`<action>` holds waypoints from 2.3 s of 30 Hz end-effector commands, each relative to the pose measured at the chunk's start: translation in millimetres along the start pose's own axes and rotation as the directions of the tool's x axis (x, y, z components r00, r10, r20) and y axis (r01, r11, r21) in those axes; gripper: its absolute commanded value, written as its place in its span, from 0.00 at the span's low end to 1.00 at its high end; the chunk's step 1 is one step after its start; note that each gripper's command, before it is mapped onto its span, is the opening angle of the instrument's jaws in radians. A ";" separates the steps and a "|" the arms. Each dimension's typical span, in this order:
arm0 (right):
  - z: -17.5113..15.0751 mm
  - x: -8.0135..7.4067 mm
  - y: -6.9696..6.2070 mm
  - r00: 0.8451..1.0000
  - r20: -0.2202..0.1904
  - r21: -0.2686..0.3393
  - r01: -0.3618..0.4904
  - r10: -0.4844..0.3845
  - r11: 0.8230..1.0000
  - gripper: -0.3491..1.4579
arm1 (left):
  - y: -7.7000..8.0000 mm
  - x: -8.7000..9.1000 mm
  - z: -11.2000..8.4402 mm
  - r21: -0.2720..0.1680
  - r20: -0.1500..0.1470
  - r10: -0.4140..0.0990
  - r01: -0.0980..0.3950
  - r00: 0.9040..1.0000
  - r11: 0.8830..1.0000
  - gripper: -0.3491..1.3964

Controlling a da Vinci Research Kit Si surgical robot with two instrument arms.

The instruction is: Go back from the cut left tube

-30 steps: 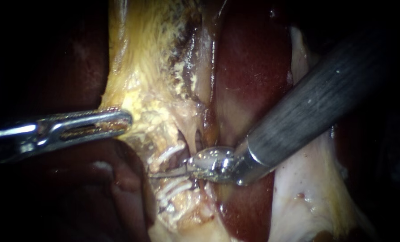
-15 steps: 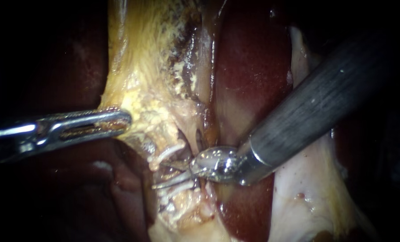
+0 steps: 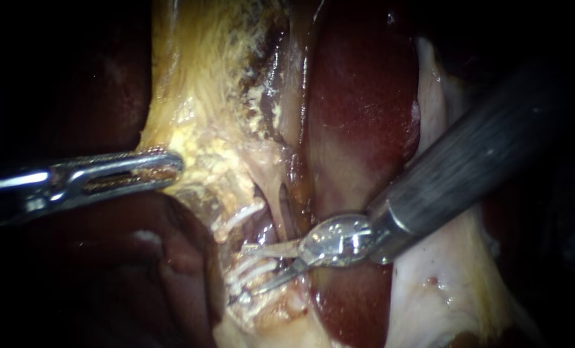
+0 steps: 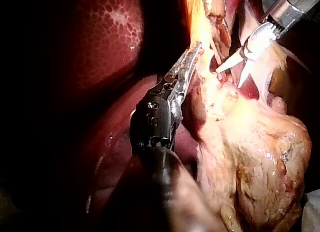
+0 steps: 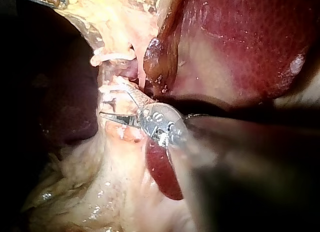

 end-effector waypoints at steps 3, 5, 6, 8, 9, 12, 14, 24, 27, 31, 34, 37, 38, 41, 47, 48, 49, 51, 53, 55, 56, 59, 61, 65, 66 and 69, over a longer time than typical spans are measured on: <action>-3.2 0.8 0.8 1.000 0.006 -0.041 0.030 -0.029 0.999 0.98 | 0.2 0.0 0.0 0.001 0.000 0.000 0.000 1.000 1.000 0.00; -5.4 1.4 1.4 0.999 0.011 -0.068 0.040 -0.040 0.997 0.98 | 0.2 0.0 0.0 0.001 0.000 0.000 0.000 1.000 1.000 0.00; -6.2 1.6 1.7 0.999 0.011 -0.077 0.049 -0.048 0.996 0.98 | 0.2 0.0 0.0 0.001 0.000 0.000 0.000 1.000 1.000 0.00; -7.8 2.1 2.1 0.998 0.007 -0.097 0.057 -0.057 0.994 0.98 | 0.2 0.0 0.0 0.001 0.000 0.000 0.000 1.000 1.000 0.00; -8.4 2.3 2.3 0.998 0.006 -0.107 0.066 -0.066 0.992 0.98 | 0.2 0.0 0.0 0.001 0.000 0.000 0.000 1.000 1.000 0.00; -10.0 2.7 2.8 0.997 0.014 -0.132 0.083 -0.082 0.988 0.98 | 0.2 0.0 0.0 0.001 0.000 0.000 0.000 1.000 1.000 0.00; -10.9 3.0 3.0 0.996 0.022 -0.146 0.086 -0.084 0.985 0.98 | 0.2 0.0 0.0 0.001 0.000 0.000 0.000 1.000 1.000 0.00; -12.7 3.7 3.4 0.994 0.027 -0.175 0.107 -0.104 0.979 0.98 | 0.2 0.0 0.1 0.000 0.000 0.000 0.000 1.000 1.000 0.00; -12.8 3.9 3.3 0.994 0.027 -0.174 0.113 -0.110 0.978 0.98 | 0.2 0.2 0.8 -0.004 0.001 0.001 -0.001 1.000 1.000 0.00; -12.8 4.0 3.2 0.991 0.031 -0.174 0.130 -0.127 0.976 0.98 | 0.5 1.1 2.3 -0.008 0.005 0.006 -0.006 1.000 1.000 0.00; -13.0 4.0 3.2 0.990 0.031 -0.170 0.142 -0.138 0.975 0.98 | 1.2 1.9 3.7 -0.002 0.004 -0.001 0.001 1.000 1.000 0.00; -13.2 4.0 3.2 0.988 0.033 -0.169 0.153 -0.150 0.974 0.98 | 1.7 2.2 4.9 0.003 0.003 -0.003 0.003 1.000 1.000 0.00; -13.3 4.1 3.2 0.987 0.034 -0.169 0.159 -0.155 0.973 0.98 | 1.8 2.2 5.2 0.002 0.003 -0.003 0.003 1.000 1.000 0.00; -13.5 4.2 3.2 0.986 0.035 -0.167 0.170 -0.166 0.971 0.98 | 1.9 2.0 6.3 0.005 0.002 -0.003 0.003 1.000 1.000 0.00; -13.9 4.8 3.1 0.984 0.033 -0.166 0.178 -0.175 0.970 0.98 | 1.6 1.4 8.0 0.006 0.002 -0.006 0.006 1.000 1.000 0.00; -14.0 4.9 3.1 0.983 0.032 -0.167 0.183 -0.181 0.969 0.98 | 1.6 1.3 8.2 0.008 0.001 -0.006 0.006 1.000 1.000 0.00; -14.1 5.0 3.1 0.983 0.032 -0.167 0.183 -0.180 0.969 0.98 | 1.5 1.2 8.5 0.007 0.002 -0.007 0.007 1.000 1.000 0.00; -14.2 5.1 3.1 0.983 0.029 -0.168 0.182 -0.180 0.969 0.98 | 1.5 0.9 9.1 0.011 -0.001 -0.007 0.007 1.000 1.000 0.00; -14.2 5.2 3.1 0.983 0.026 -0.169 0.181 -0.179 0.969 0.98 | 1.5 0.7 9.6 0.010 0.000 -0.008 0.008 1.000 1.000 0.00; -14.2 5.2 3.1 0.983 0.026 -0.169 0.181 -0.179 0.969 0.98 | 1.5 0.5 10.1 0.012 -0.001 -0.009 0.009 1.000 1.000 0.00; -14.2 5.2 3.1 0.983 0.026 -0.169 0.181 -0.179 0.969 0.98 | 1.6 0.4 10.3 0.012 -0.001 -0.009 0.009 1.000 1.000 0.00; -14.2 5.2 3.1 0.983 0.026 -0.169 0.181 -0.179 0.969 0.98 | 1.8 0.2 10.7 0.013 -0.001 -0.008 0.008 1.000 1.000 0.00; -14.2 5.2 3.1 0.983 0.026 -0.169 0.181 -0.179 0.969 0.98 | 2.0 0.1 11.0 0.014 -0.002 -0.008 0.008 1.000 1.000 0.00; -14.3 5.2 3.1 0.983 0.026 -0.169 0.181 -0.179 0.969 0.98 | 2.3 0.0 11.1 0.015 -0.002 -0.007 0.007 1.000 1.000 0.00; -14.3 5.2 3.1 0.983 0.026 -0.169 0.181 -0.179 0.969 0.98 | 2.3 0.0 11.1 0.015 -0.002 -0.007 0.007 1.000 1.000 0.00; -14.3 5.2 3.1 0.984 0.026 -0.169 0.181 -0.179 0.969 0.98 | 2.3 0.0 11.1 0.015 -0.002 -0.007 0.007 1.000 1.000 0.00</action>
